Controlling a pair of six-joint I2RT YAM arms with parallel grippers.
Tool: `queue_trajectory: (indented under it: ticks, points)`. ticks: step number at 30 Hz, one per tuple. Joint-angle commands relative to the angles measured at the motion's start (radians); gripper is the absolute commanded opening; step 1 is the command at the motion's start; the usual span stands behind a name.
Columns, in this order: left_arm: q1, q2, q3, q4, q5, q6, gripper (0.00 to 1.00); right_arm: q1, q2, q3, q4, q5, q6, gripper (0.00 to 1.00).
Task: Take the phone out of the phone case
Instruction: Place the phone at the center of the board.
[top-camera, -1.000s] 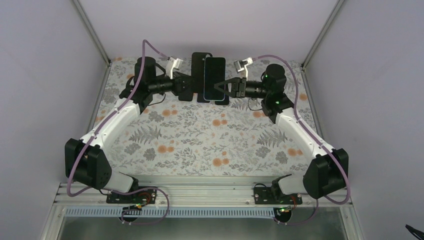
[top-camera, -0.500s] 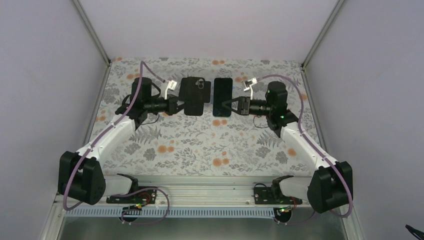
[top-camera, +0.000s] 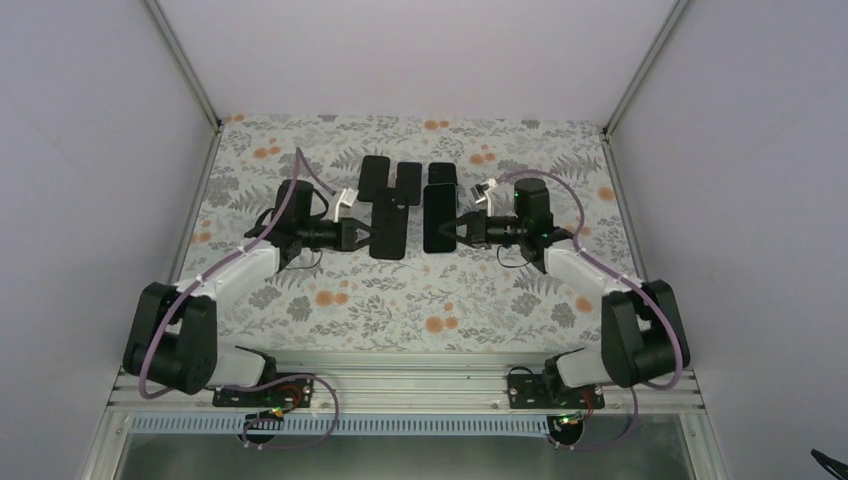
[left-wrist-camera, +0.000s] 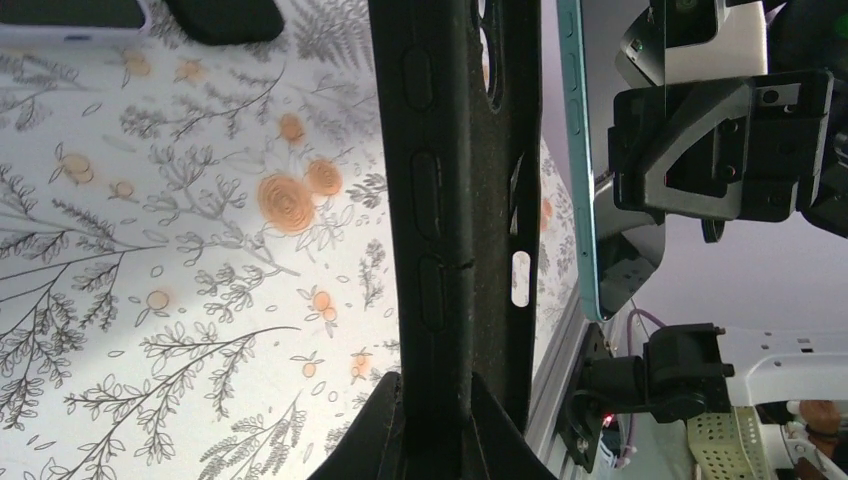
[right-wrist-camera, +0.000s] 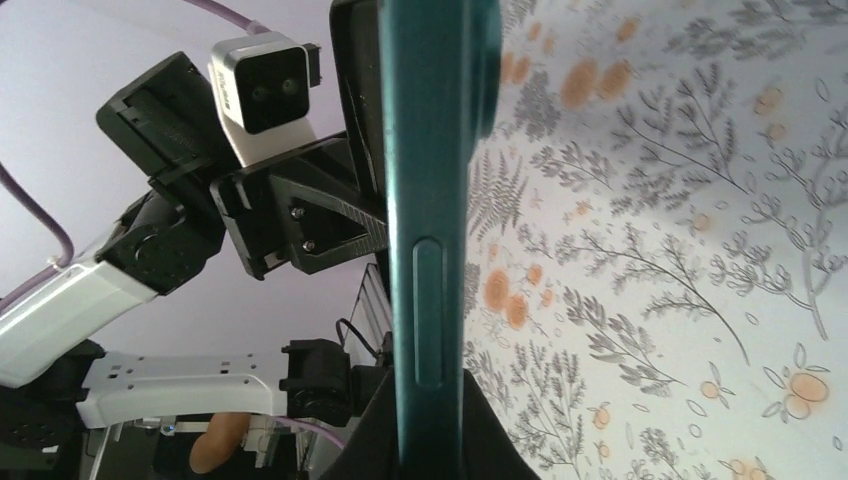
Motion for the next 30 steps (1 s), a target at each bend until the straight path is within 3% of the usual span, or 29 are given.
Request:
queue_trajectory:
  ticks: [1,12,30]
  points:
    - [0.003,0.082,0.005,0.060,0.019,-0.022,0.02,0.001,0.086,0.006,0.096,-0.027,-0.027,0.04]
    - [0.039,0.289,0.024,0.032,-0.016,-0.047,0.02,0.012,0.410,0.059,0.174,-0.065,-0.022,0.04]
    - [0.045,0.523,0.068,0.047,0.023,-0.007,0.02,0.022,0.622,0.109,0.227,-0.054,-0.050,0.04]
